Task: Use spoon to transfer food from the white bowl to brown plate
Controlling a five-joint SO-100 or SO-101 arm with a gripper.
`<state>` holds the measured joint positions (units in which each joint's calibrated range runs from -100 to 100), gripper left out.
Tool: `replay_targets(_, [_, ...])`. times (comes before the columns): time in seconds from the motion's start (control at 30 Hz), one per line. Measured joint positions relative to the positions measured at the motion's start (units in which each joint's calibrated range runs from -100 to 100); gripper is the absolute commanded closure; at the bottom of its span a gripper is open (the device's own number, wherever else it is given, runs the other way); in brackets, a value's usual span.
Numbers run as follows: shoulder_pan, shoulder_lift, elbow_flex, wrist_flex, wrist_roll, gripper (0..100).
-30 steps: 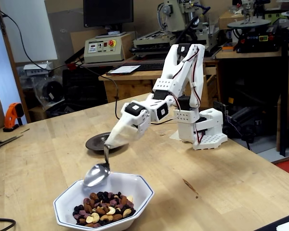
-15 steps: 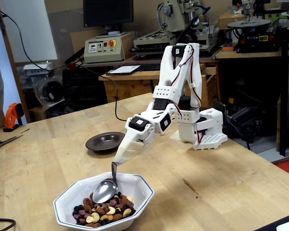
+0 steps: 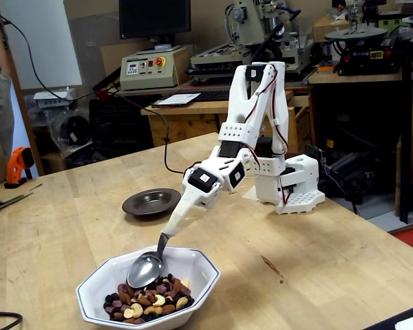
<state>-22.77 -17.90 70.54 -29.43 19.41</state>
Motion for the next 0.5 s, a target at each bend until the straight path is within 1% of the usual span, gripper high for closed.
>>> replay_targets(0.3, [0.00, 0.00, 0.00, 0.08, 0.39, 96])
replay_targets(0.5, [0.00, 0.00, 0.00, 0.08, 3.66, 96])
